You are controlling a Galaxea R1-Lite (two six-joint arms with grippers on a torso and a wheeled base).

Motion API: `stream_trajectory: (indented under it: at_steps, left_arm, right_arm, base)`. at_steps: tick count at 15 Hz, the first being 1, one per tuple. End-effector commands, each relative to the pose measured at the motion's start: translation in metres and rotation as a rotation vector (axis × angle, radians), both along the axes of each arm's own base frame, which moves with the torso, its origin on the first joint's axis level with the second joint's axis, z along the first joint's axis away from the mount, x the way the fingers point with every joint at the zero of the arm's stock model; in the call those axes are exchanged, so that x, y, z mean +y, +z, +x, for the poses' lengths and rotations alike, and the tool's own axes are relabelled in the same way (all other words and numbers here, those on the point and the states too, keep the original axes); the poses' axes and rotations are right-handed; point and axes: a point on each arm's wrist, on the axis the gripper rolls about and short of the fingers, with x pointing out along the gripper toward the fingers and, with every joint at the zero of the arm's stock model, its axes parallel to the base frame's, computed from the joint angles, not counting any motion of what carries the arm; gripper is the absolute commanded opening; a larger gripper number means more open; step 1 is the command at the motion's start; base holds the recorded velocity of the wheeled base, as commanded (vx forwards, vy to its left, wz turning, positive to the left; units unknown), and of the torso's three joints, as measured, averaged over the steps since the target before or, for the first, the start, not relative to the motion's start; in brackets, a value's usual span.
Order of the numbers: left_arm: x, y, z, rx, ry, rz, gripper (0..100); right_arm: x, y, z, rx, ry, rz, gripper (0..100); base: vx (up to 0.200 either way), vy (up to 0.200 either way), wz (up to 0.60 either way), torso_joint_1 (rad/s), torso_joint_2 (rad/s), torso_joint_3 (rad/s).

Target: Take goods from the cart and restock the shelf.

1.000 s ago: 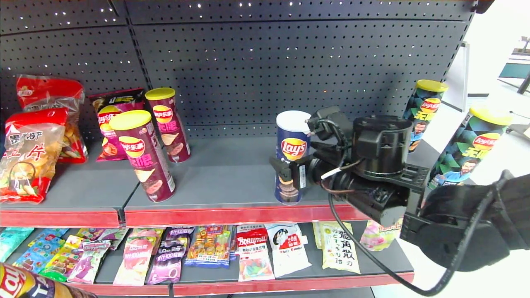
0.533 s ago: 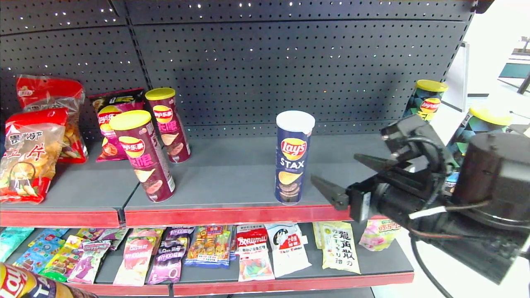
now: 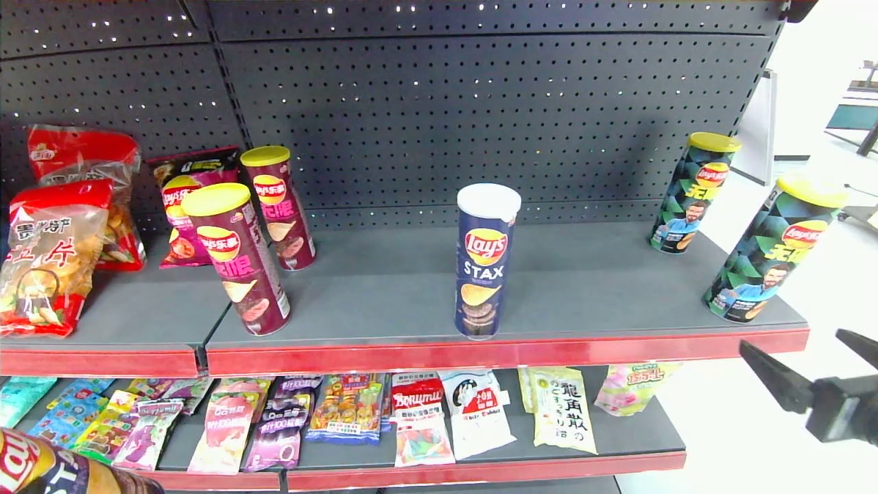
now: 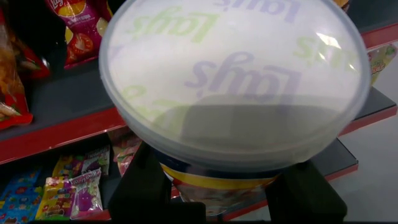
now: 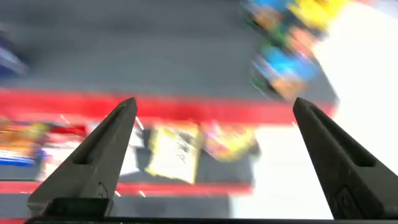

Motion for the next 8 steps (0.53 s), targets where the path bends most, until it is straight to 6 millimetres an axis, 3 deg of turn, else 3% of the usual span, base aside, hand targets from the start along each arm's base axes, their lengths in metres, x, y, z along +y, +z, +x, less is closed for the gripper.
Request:
stream_trajectory:
  at_steps: [1, 4, 8]
  left_arm:
    - [0.0, 0.005, 0.003, 0.006, 0.0, 0.0, 0]
    - [0.0, 0.019, 0.013, 0.021, -0.018, -0.003, 0]
    - [0.0, 0.023, 0.021, 0.052, -0.052, -0.009, 0]
  right_arm:
    - [-0.022, -0.021, -0.046, -0.038, -0.119, -0.033, 100]
    - [-0.024, -0.032, -0.076, 0.005, -0.125, -0.06, 100]
    - [-0.026, -0.044, -0.104, -0.005, -0.121, -0.089, 100]
  base:
    - [0.0, 0.0, 0.0, 0.0, 0.0, 0.0]
    - [0.0, 0.0, 0.0, 0.0, 0.0, 0.0]
    - [0.0, 0.0, 0.0, 0.0, 0.0, 0.0]
